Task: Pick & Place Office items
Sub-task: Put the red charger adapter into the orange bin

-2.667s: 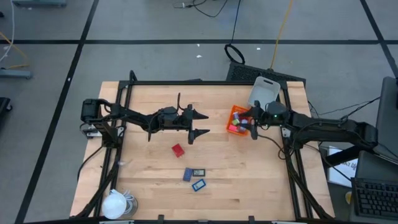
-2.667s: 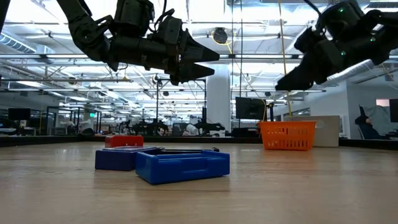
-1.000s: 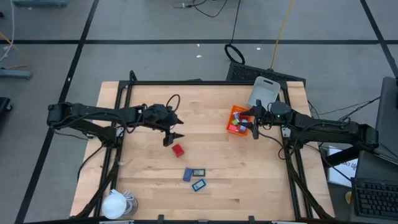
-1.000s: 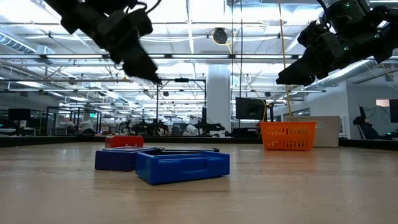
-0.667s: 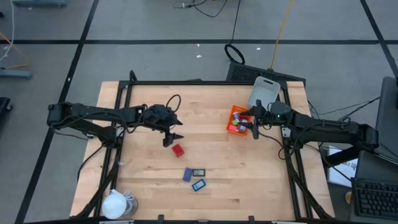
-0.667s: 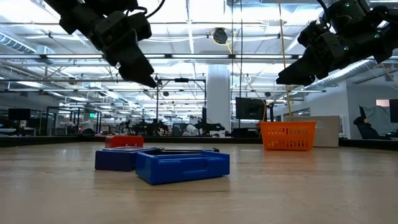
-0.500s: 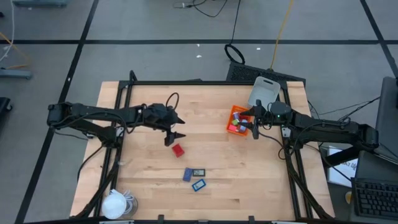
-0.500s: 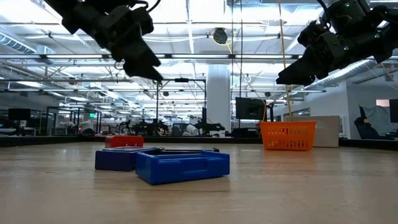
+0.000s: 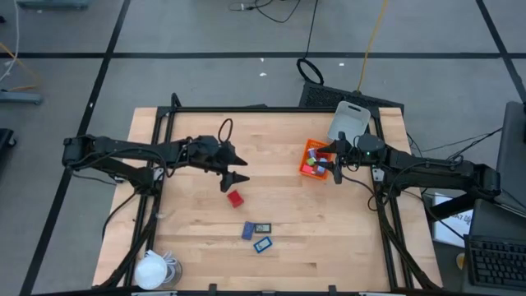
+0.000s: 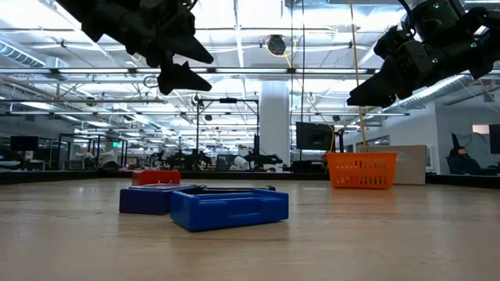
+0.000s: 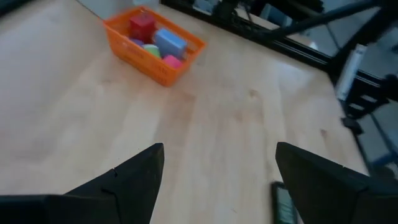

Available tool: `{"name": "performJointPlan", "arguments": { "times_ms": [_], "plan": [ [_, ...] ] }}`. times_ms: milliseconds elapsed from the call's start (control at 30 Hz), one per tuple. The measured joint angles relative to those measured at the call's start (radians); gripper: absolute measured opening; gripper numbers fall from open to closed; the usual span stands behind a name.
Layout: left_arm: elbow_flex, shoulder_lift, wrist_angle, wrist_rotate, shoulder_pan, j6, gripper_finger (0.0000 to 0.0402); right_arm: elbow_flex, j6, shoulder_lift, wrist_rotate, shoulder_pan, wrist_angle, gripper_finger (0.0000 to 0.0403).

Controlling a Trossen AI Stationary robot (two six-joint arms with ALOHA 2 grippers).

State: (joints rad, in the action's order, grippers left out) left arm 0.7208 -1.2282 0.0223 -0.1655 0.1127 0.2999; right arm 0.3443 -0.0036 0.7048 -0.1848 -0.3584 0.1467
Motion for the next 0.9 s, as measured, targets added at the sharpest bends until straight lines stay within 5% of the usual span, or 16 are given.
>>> {"name": "performJointPlan", "arguments": {
  "times_ms": [667,900],
  "plan": [
    [0.000,-0.009,-0.056,-0.017,-0.160,-0.089,0.0293,0.000,0.000,0.001,0.031,0.000,-0.001,0.0219],
    [0.000,-0.009,-0.150,0.012,-0.261,-0.364,0.0275,0.000,0.000,0.001,0.031,0.000,-0.001,0.0219]
  ]
}}
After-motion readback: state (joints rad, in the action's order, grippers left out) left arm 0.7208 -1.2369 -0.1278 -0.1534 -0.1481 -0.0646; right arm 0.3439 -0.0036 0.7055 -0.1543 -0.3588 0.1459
